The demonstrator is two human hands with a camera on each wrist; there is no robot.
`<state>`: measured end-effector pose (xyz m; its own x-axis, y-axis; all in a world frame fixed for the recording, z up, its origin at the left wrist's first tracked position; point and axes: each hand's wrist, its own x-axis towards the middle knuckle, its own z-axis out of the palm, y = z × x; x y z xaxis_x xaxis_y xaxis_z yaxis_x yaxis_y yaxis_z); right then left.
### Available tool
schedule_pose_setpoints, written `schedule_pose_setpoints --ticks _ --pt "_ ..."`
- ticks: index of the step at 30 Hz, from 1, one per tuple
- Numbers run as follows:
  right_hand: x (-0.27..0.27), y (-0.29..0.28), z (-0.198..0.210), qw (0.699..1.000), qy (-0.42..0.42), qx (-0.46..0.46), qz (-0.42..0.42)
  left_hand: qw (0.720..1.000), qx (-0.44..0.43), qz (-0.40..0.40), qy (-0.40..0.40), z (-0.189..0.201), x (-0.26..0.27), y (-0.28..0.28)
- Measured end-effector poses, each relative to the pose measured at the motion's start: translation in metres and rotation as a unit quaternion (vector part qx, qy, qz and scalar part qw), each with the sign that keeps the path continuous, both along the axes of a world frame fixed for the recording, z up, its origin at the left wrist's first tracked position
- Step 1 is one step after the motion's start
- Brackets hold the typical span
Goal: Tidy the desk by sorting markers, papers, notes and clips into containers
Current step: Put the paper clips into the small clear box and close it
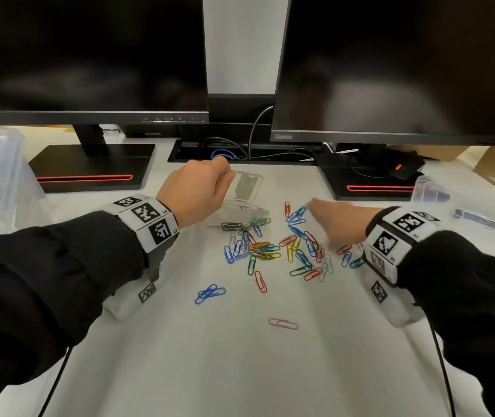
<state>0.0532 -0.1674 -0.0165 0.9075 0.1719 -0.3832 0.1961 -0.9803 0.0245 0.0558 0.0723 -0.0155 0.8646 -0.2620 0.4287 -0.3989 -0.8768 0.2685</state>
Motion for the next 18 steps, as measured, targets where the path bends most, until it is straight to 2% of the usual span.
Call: schedule_pose_setpoints --ticks 3,5,8,10,12,14,18 --pt "-0.034 0.009 0.009 0.992 0.044 0.116 0.015 0.999 -0.032 -0.028 0.015 0.0 -0.001 -0.001" --pt "-0.044 0.009 0.013 0.988 0.025 0.151 0.013 0.998 -0.045 -0.044 0.026 0.002 -0.004 -0.005" --pt "-0.046 0.007 0.012 0.967 -0.076 0.242 0.0 0.995 -0.071 -0.064 0.03 0.004 -0.011 -0.016" --pt "-0.045 0.006 0.01 0.931 -0.163 0.327 0.008 0.992 -0.097 -0.079 0.026 0.004 -0.014 -0.027" --pt "-0.047 0.006 0.011 0.899 -0.215 0.38 0.021 0.988 -0.12 -0.094 0.014 0.003 -0.016 -0.038" --pt "-0.047 0.006 0.01 0.894 -0.214 0.392 0.037 0.983 -0.149 -0.104 0.01 0.002 -0.017 -0.05" --pt "-0.045 0.003 0.004 0.914 -0.202 0.351 0.024 0.977 -0.176 -0.116 0.031 0.003 -0.018 -0.067"
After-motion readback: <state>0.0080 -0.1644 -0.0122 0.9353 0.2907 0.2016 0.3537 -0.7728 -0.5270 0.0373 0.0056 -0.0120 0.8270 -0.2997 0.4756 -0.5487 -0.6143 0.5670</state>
